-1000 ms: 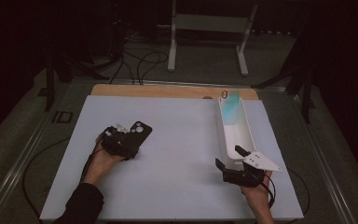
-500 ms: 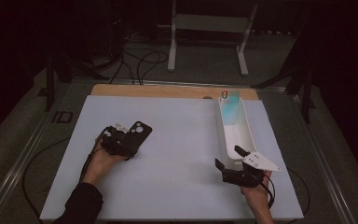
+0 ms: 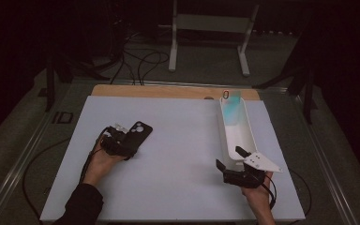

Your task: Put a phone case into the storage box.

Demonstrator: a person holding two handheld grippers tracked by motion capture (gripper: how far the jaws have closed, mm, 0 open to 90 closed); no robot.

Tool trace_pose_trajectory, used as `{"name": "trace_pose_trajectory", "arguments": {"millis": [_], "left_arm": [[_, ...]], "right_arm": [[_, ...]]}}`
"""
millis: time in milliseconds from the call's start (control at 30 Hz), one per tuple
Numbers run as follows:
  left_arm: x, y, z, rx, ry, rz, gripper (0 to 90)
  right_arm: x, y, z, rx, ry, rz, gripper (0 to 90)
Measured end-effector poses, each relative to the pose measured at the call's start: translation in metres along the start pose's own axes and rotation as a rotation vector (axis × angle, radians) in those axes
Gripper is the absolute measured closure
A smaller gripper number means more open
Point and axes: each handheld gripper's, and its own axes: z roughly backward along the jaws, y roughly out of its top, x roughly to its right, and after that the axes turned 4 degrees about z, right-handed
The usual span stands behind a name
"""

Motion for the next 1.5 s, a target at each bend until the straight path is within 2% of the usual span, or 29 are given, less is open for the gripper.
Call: {"name": "trace_pose_trajectory", "arguments": {"millis": [333, 400, 700, 867, 1200, 1500], "left_arm": [[0.000, -0.001, 0.002, 0.019, -0.001, 0.013, 17.8], [0.000, -0.001, 0.003, 0.030, -0.013, 0.021, 17.8], [0.006, -0.001, 0.017, 0.097, -0.018, 0.019, 17.5], [0.013, -0.004, 0.029, 0.152, -0.026, 0.004, 17.3], [0.034, -0.006, 0.054, 0.256, -0.038, -0.054, 17.2], [0.053, -0.005, 0.067, 0.308, -0.054, -0.104, 17.2]], "right_arm": [[0.001, 0.001, 0.000, 0.004, -0.001, -0.005, 10.2], [0.001, 0.001, 0.000, 0.003, 0.000, -0.008, 10.2], [0.002, 0.009, -0.003, -0.012, 0.014, -0.008, 10.2], [0.002, 0.014, -0.011, -0.026, 0.029, -0.003, 10.2], [-0.001, 0.027, -0.022, -0.040, 0.066, -0.009, 9.3], [-0.006, 0.043, -0.033, -0.047, 0.094, -0.001, 8.9]]}}
